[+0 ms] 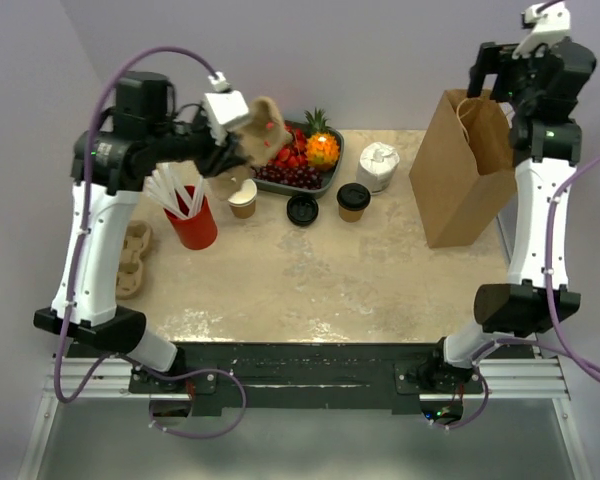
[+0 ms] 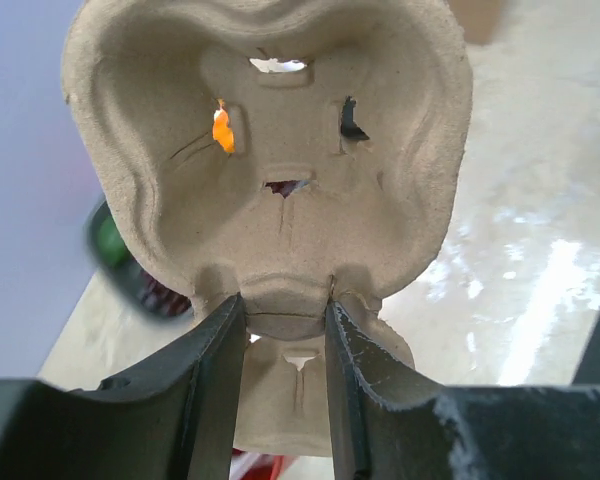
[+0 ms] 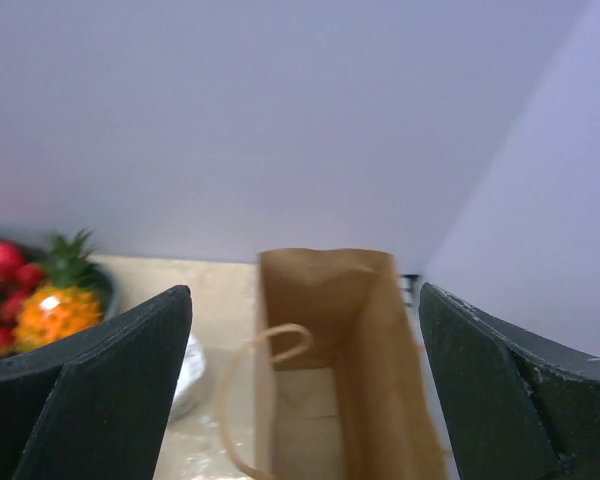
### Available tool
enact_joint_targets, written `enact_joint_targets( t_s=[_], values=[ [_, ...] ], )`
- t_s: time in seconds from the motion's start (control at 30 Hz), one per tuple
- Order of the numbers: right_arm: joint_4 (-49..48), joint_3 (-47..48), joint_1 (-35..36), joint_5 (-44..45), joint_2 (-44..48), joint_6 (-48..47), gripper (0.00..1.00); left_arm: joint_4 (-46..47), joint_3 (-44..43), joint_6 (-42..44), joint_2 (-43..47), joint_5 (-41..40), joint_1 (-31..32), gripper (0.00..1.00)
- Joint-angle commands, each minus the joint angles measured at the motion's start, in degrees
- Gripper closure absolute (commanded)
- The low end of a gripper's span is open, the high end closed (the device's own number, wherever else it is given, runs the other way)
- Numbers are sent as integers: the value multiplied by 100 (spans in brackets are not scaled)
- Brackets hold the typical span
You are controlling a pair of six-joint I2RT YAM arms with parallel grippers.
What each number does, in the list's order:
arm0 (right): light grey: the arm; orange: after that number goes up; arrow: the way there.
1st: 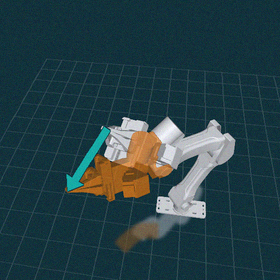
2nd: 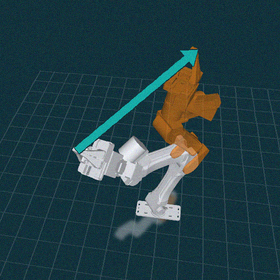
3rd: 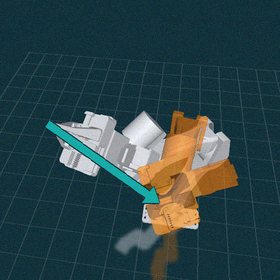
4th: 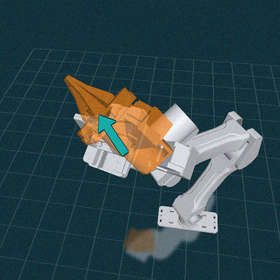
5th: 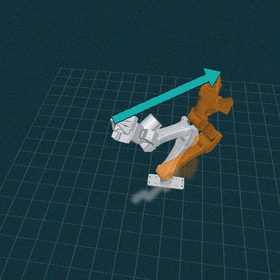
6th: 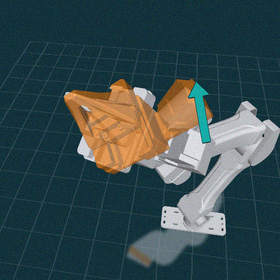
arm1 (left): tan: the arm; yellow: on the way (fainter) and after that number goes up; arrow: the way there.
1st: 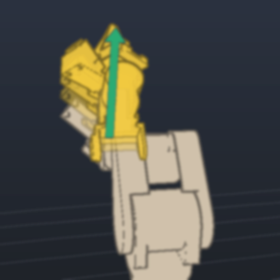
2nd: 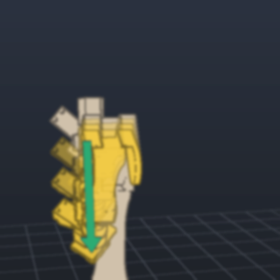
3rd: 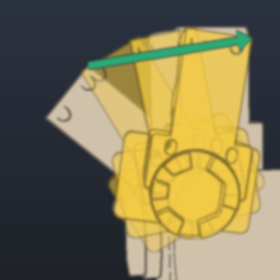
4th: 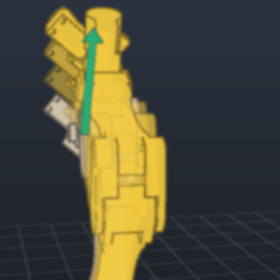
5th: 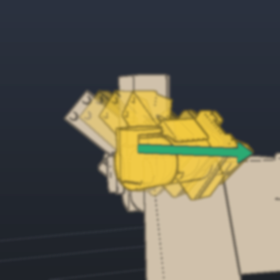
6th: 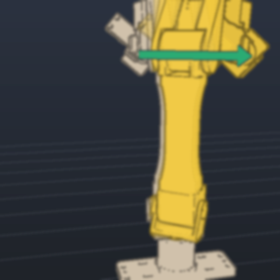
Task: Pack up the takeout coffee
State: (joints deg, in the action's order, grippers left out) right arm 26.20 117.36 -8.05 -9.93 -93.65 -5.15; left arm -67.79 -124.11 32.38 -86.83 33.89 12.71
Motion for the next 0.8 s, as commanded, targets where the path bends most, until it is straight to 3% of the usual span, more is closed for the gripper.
enact_joint_targets(
  t_s=[0.0,0.13,0.4,0.77],
  values=[
    [52,59,-407,958,522,-241,1,178,-88,163,-212,-354,1179,100],
    [763,146,-653,1080,602,-548,1,126,273,321,-405,-717,1821,100],
    [2371,682,-917,1020,67,-786,1,266,740,269,-546,-585,1946,100],
    [2671,884,-996,615,-707,-856,1,284,1020,251,-449,-840,1998,100]
  ],
)
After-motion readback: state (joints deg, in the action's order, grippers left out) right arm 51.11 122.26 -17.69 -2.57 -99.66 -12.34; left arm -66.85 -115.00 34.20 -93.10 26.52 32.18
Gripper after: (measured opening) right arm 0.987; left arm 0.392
